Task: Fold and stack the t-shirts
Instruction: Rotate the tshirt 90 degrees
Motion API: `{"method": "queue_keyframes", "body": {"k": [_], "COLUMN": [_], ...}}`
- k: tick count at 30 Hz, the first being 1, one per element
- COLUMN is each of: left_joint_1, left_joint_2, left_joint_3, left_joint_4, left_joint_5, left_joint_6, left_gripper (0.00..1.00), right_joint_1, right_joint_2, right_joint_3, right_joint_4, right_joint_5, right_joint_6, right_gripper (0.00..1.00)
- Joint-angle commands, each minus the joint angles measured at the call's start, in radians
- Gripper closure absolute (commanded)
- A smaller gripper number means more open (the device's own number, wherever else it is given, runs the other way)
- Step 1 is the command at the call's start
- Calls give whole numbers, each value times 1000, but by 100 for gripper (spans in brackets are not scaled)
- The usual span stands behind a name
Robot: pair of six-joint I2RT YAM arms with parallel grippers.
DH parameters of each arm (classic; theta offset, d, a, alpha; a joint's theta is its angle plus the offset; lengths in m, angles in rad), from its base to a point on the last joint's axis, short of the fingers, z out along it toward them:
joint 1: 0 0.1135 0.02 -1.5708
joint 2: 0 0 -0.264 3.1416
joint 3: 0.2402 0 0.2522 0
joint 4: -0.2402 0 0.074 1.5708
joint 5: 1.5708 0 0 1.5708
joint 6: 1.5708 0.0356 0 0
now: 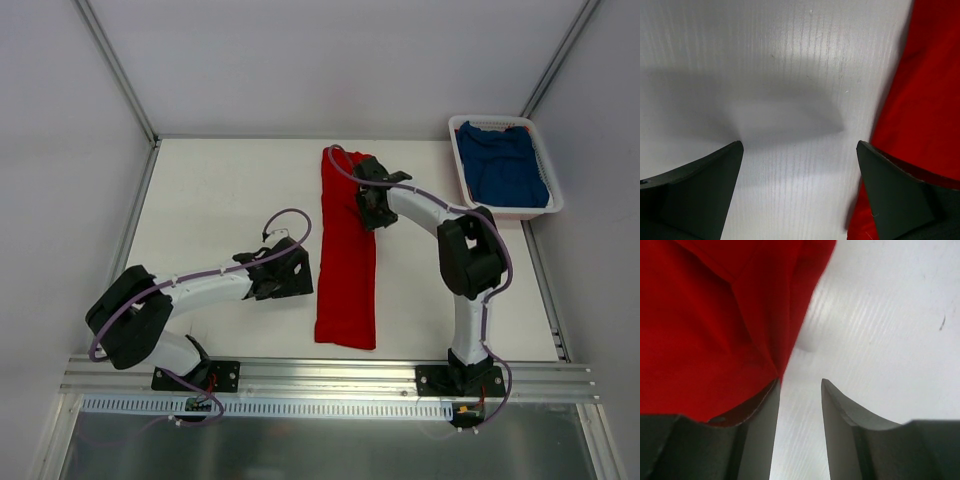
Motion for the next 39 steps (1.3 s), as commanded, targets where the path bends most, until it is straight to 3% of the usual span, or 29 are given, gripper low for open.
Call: {"method": "queue_keyframes", "body": {"k": [1,9,22,39], "left_joint_1": [12,12,11,-107], "left_joint_2": [-40,-52,-18,20], "left_joint_3": [-16,-25,-19,-88], "left_joint_4": [6,5,22,143], "left_joint_5": [8,7,40,122], "left_joint_6": [-6,-6,-14,-138], "left_gripper": [1,1,1,1], "right_joint_1": [-7,-25,41,280], "right_joint_2": [-90,-182,-375,-590], "right_joint_3": [-34,-124,-324,-572], "right_joint_4": [-14,-18,6,-35], "right_joint_5": [84,187,155,176], "right_joint_6": [33,74,149,375], "right_gripper": [58,59,59,55]}}
